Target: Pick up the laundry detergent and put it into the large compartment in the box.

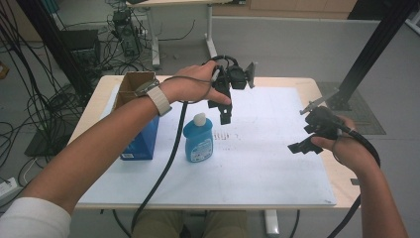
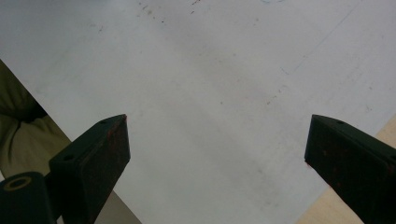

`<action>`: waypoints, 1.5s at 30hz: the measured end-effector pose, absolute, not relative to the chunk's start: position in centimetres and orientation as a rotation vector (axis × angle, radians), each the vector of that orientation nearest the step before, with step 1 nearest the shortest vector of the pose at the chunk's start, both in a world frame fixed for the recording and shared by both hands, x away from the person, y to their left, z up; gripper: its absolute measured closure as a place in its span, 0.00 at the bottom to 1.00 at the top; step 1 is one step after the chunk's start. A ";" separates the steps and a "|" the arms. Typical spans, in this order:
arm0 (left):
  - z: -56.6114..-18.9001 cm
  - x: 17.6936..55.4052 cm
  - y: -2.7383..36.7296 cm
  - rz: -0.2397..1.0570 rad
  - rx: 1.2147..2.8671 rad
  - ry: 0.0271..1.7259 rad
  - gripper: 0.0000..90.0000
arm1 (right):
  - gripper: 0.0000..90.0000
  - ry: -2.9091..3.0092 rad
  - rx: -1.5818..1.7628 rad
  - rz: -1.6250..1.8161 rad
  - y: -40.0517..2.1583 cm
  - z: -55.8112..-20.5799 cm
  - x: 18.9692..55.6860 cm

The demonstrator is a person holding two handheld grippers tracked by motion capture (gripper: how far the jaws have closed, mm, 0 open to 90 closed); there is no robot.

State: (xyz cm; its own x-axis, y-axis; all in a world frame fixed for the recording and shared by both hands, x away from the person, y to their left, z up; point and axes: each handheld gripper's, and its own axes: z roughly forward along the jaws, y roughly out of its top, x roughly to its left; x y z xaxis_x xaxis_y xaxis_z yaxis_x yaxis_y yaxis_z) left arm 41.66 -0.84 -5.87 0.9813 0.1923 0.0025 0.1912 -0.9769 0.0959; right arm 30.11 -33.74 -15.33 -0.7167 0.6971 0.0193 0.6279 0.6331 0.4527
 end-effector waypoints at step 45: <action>-6.7 43.5 2.8 -0.044 2.966 0.728 0.09 | 0.07 2.711 1.071 0.667 -33.1 -15.4 30.6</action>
State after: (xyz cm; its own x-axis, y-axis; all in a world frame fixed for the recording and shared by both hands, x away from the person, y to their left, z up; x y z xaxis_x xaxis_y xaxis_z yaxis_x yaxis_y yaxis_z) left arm 43.45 2.82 -6.72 0.8863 0.4605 -0.0491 0.4631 -0.8829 0.0781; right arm 30.62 -33.06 -15.41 -0.7335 0.6793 0.0223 0.6120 0.6459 0.4564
